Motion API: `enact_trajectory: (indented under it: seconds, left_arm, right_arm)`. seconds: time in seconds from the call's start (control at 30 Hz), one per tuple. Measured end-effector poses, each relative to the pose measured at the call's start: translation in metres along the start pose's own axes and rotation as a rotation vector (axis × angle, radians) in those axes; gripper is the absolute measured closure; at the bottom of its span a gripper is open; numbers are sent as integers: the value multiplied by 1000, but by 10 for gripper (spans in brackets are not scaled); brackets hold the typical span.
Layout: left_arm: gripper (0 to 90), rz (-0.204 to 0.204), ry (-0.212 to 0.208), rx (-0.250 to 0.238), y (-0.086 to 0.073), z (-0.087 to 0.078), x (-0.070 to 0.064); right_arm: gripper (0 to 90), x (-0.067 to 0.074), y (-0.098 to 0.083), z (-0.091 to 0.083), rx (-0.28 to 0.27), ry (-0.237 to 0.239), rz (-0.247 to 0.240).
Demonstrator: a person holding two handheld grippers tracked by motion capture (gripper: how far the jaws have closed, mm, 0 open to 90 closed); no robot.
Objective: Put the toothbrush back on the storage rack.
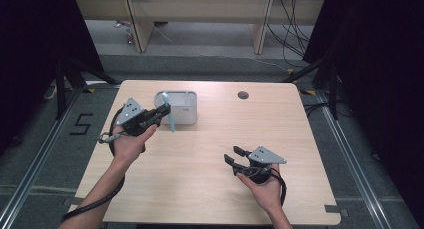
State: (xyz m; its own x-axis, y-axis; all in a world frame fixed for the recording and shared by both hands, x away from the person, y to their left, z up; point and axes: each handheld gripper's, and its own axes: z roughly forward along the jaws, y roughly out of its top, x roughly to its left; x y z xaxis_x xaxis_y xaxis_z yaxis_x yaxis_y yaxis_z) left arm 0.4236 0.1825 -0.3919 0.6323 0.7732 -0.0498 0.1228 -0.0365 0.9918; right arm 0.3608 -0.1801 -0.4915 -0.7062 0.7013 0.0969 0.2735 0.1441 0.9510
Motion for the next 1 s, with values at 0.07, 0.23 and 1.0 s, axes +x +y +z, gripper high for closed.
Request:
enact_trajectory:
  seconds: [0.07, 0.23, 1.0]
  left_arm:
    - [856, 1, 8, -1, 2, 1, 3]
    - [855, 3, 23, -12, 7, 0, 9]
    - [856, 25, 87, -61, 39, 12, 36]
  right_arm:
    - [506, 0, 0, 0, 0, 0, -1]
    - [505, 0, 0, -1, 12, -2, 12]
    - [503, -2, 0, 1, 2, -6, -2]
